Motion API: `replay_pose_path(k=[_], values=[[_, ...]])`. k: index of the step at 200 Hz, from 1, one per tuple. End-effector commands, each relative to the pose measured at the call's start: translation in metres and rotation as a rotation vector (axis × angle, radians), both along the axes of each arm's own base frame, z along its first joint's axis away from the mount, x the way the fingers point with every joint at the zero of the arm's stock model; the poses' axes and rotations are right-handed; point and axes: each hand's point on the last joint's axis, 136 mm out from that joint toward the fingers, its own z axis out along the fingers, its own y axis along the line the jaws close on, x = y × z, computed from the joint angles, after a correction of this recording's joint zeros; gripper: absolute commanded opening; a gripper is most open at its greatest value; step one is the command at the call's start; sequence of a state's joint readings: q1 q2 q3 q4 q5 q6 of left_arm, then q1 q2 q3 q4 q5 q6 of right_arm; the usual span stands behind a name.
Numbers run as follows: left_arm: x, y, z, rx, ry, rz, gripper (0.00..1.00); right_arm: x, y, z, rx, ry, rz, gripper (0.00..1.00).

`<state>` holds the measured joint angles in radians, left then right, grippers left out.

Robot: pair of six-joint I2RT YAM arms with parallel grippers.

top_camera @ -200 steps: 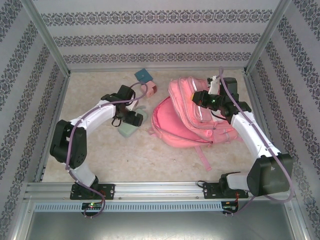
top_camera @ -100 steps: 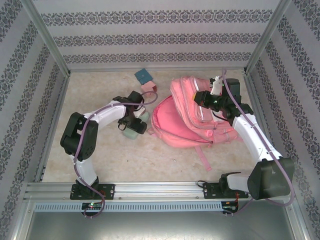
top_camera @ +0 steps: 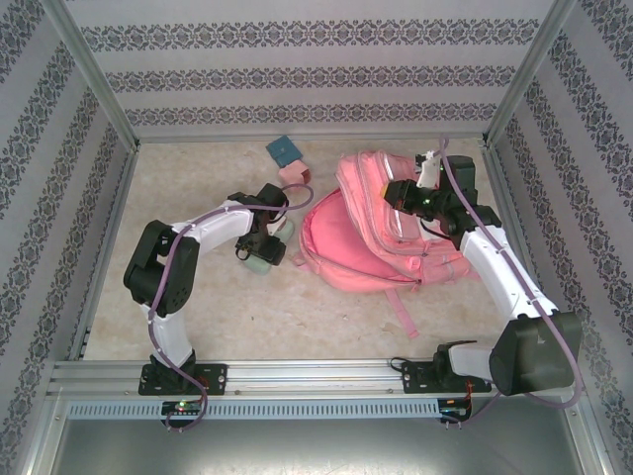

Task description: Pack the student bag

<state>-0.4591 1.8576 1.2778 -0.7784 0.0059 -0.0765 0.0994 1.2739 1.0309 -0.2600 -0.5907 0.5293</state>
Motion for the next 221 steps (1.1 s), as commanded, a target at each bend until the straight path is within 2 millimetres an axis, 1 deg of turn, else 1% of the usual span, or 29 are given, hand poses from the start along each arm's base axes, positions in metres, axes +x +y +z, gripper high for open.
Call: replay_pose_path(k=[1,9,20,33,49,70,90,112,127,140,156,173,180,197,221], values=[[-0.005,0.008,0.023,0.023,-0.035,0.034,0.65,0.002,-0.008,0.036,0.027,-0.100,-0.019,0.00],[-0.005,0.006,0.036,-0.004,-0.055,0.046,0.62,0.002,-0.010,0.040,0.035,-0.105,-0.023,0.00],[-0.004,0.001,0.056,-0.052,-0.089,0.071,0.61,0.003,-0.013,0.048,0.051,-0.114,-0.032,0.00],[-0.002,-0.010,0.084,-0.134,-0.127,0.098,0.62,0.004,-0.017,0.056,0.061,-0.124,-0.039,0.00],[0.002,-0.023,0.112,-0.242,-0.161,0.155,0.62,0.004,-0.020,0.063,0.071,-0.131,-0.044,0.00],[0.006,-0.051,0.136,-0.365,-0.192,0.173,0.62,0.005,-0.020,0.069,0.089,-0.132,-0.042,0.00],[0.006,-0.078,0.146,-0.433,-0.213,0.153,0.62,0.006,-0.021,0.070,0.097,-0.124,-0.044,0.00],[0.010,-0.106,0.148,-0.479,-0.225,0.176,0.62,0.006,-0.022,0.068,0.099,-0.118,-0.048,0.00],[0.016,-0.125,0.142,-0.522,-0.211,0.211,0.61,0.006,-0.022,0.067,0.103,-0.114,-0.052,0.00],[0.021,-0.138,0.131,-0.525,-0.188,0.247,0.60,0.006,-0.022,0.066,0.106,-0.109,-0.054,0.00],[0.026,-0.159,0.121,-0.542,-0.158,0.261,0.59,0.006,-0.022,0.065,0.109,-0.103,-0.056,0.00],[0.029,-0.182,0.113,-0.531,-0.154,0.232,0.60,0.005,-0.022,0.064,0.107,-0.100,-0.059,0.00],[0.031,-0.188,0.110,-0.519,-0.152,0.231,0.60,0.005,-0.022,0.063,0.106,-0.099,-0.059,0.00],[0.036,-0.201,0.095,-0.501,-0.123,0.249,0.60,0.004,-0.023,0.062,0.105,-0.097,-0.061,0.00],[0.046,-0.216,0.084,-0.494,-0.110,0.280,0.60,0.002,-0.023,0.059,0.104,-0.092,-0.063,0.00]])
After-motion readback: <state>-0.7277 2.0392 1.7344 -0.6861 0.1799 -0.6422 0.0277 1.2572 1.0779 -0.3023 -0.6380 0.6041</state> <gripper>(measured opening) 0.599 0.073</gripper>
